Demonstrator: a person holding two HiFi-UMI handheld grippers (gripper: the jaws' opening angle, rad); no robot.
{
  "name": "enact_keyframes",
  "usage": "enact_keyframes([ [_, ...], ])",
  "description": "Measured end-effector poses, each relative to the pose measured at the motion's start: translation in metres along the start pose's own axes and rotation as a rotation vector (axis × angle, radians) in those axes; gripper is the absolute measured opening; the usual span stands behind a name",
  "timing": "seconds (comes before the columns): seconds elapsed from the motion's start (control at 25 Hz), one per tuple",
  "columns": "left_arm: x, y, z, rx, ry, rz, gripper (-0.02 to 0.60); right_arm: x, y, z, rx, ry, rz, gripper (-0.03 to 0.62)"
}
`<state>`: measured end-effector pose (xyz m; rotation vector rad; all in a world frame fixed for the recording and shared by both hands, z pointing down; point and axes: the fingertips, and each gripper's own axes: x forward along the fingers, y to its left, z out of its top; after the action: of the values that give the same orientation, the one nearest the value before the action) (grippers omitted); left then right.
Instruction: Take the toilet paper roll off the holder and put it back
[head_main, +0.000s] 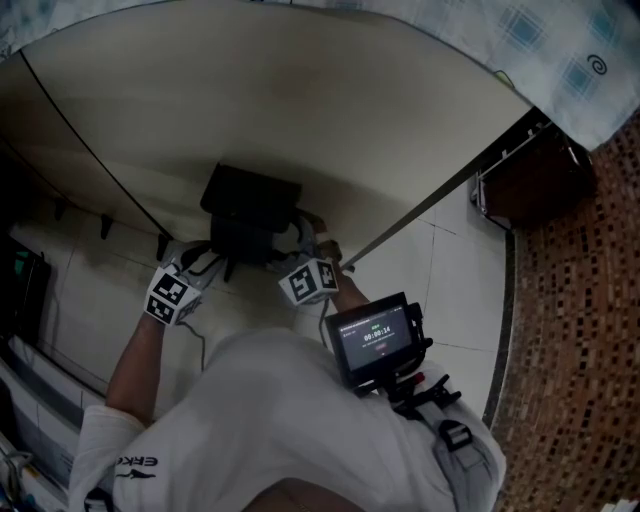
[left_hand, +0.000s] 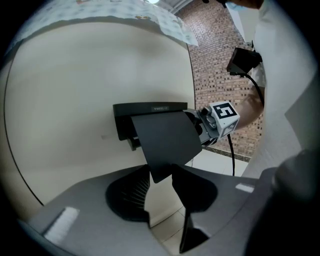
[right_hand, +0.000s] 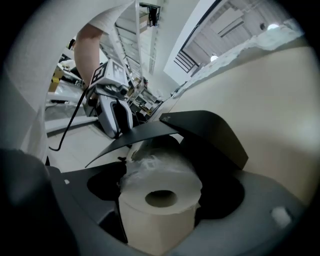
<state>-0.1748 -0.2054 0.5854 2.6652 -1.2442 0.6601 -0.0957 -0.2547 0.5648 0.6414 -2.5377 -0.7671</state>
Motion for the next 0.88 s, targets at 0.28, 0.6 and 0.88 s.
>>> enact_keyframes([
  [0.28,0.000,0.002,-0.001,0.000,0.001,-0.006,0.138,0.011,-0.001,0.005,0.157,-0.085,0.066,0.462],
  [0.6,0.000,-0.006,0.000,0.001,0.002,-0.013,0.140,0.016,-0.002,0.014,0.250,-0.123,0.132,0.460],
  [0.88,-0.003,-0.010,0.003,0.002,0.009,-0.014,0.141,0.019,-0.004,0.016,0.423,-0.174,0.193,0.459],
])
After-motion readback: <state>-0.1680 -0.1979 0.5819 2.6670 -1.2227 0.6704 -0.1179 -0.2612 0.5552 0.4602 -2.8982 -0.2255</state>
